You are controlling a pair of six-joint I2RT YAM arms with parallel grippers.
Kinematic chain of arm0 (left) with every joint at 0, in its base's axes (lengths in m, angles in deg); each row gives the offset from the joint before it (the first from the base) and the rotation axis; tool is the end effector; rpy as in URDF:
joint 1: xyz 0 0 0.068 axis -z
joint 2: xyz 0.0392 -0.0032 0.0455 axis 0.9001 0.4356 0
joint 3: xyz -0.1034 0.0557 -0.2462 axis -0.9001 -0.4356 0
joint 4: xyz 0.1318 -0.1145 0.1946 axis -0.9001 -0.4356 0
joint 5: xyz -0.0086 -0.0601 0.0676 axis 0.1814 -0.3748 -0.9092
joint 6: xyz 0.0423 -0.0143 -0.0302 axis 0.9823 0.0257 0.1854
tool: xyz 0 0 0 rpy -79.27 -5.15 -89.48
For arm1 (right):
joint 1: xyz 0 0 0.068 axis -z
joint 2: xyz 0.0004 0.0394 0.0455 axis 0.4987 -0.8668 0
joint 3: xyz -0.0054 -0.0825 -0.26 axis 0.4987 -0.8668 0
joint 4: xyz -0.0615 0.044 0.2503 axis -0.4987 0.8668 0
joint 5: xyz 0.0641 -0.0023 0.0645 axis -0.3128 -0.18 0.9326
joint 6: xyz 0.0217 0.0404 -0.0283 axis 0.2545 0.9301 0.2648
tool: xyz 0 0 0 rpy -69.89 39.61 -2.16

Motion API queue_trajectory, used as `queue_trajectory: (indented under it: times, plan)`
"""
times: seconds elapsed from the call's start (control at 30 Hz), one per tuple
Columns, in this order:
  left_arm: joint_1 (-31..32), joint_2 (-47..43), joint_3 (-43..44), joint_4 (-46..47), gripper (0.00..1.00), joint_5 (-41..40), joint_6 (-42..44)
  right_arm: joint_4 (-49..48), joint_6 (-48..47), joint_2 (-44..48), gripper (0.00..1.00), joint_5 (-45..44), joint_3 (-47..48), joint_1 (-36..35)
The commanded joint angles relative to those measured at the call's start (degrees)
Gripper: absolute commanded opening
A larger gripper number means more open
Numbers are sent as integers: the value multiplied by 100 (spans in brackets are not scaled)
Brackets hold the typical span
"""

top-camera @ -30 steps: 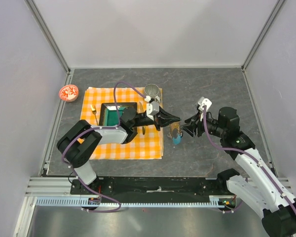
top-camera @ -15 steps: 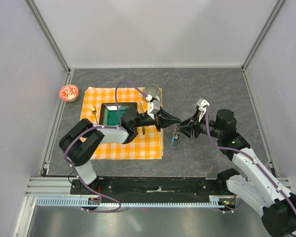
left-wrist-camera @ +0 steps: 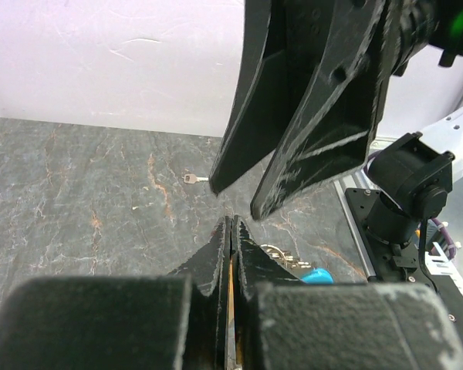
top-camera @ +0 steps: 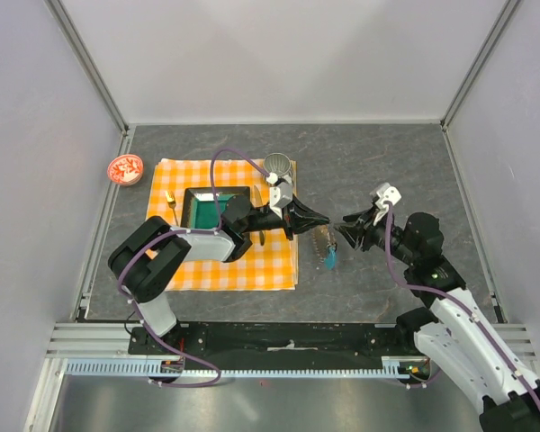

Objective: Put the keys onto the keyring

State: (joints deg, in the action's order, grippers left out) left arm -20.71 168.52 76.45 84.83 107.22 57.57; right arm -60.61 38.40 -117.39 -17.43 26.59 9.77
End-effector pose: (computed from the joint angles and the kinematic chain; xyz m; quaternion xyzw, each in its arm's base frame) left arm 0.2356 -0.2573 0.2361 0.4241 0.4606 -0.5592 0.5433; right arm 0.1504 0.0714 0.2851 -0.2420 0.7158 0.2983 0.5831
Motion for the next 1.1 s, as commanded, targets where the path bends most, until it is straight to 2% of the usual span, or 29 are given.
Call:
queue_trajectory:
  times: [0.0, 0.53, 0.87, 1.07]
  plan:
    - [-4, -201, 165, 2257, 2, -15, -97, -619, 93, -173, 45, 451, -246, 1]
    - [4, -254, 227, 2257, 2, -6, -194, -1885, 357, -594, 47, 751, -730, -7]
    - [4, -315, 209, 2257, 2, -41, -273, -2526, 436, -743, 42, 469, -1020, -7]
    - [66, -289, 165, 2265, 2, -278, -185, -3203, 822, -709, 45, 583, -1205, -42]
